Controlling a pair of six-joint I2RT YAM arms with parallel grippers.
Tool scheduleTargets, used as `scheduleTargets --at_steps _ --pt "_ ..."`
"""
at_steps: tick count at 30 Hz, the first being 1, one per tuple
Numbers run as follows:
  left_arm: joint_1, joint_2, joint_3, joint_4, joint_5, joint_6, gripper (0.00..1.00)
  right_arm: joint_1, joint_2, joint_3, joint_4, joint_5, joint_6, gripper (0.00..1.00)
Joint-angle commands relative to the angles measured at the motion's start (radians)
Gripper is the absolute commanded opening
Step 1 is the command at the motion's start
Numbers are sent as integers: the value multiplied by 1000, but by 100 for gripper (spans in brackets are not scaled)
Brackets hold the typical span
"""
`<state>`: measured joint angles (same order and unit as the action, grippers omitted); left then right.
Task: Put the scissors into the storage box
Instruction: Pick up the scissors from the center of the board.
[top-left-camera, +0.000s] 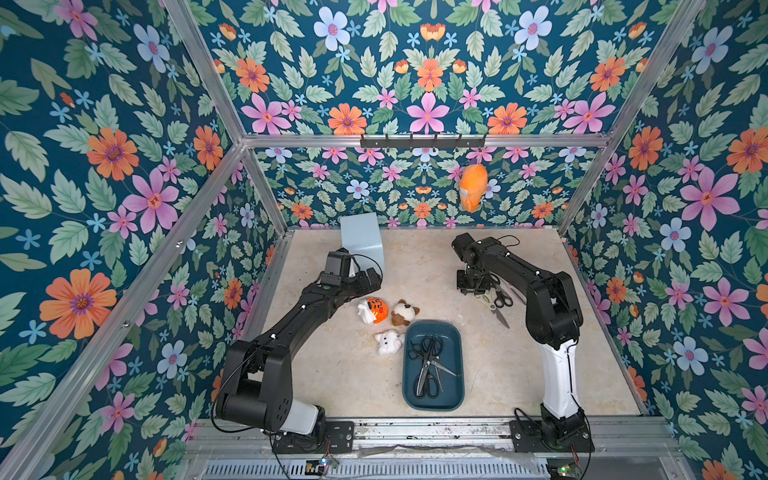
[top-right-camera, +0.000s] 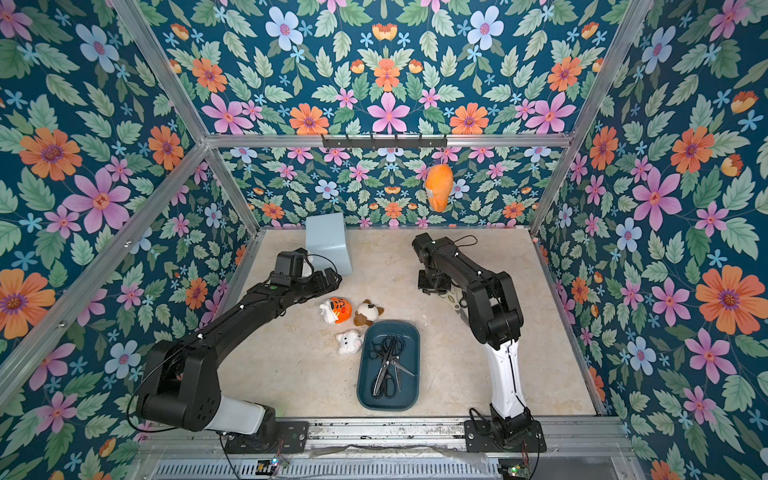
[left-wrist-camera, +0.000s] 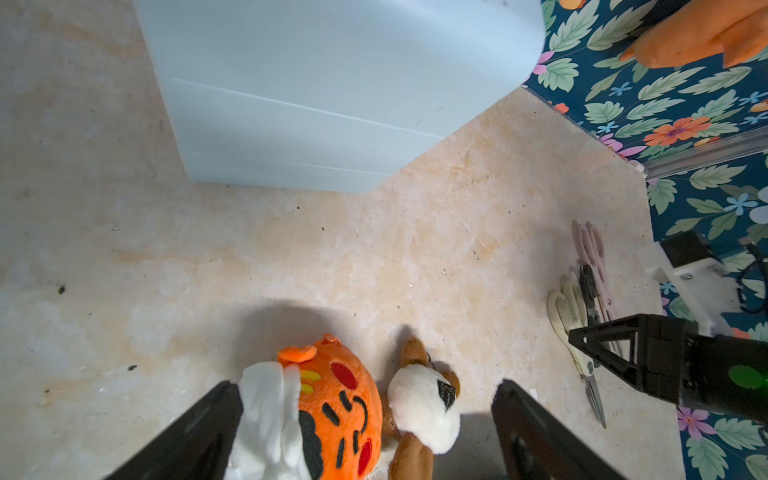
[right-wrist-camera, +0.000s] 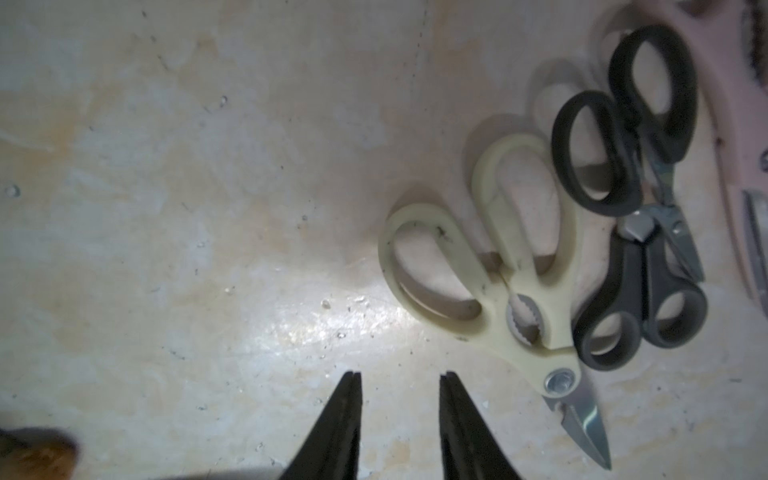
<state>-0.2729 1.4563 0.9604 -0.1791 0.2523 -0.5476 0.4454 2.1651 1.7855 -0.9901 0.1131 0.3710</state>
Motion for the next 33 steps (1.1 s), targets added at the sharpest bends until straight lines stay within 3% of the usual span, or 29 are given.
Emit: scheduleTargets --at_steps 1,16,24,33 --pt "0 3 3 7 -19 -2 99 -18 19 9 10 0 -39 35" --pt "1 -15 -18 -2 -28 -24 99 -33 107 21 67 -43 -78 28" --pt "1 -51 -21 -9 -53 -31 99 -33 128 11 94 -65 -99 3" --pt "0 -81 -82 38 -75 -36 99 -34 119 64 60 -102 -128 0"
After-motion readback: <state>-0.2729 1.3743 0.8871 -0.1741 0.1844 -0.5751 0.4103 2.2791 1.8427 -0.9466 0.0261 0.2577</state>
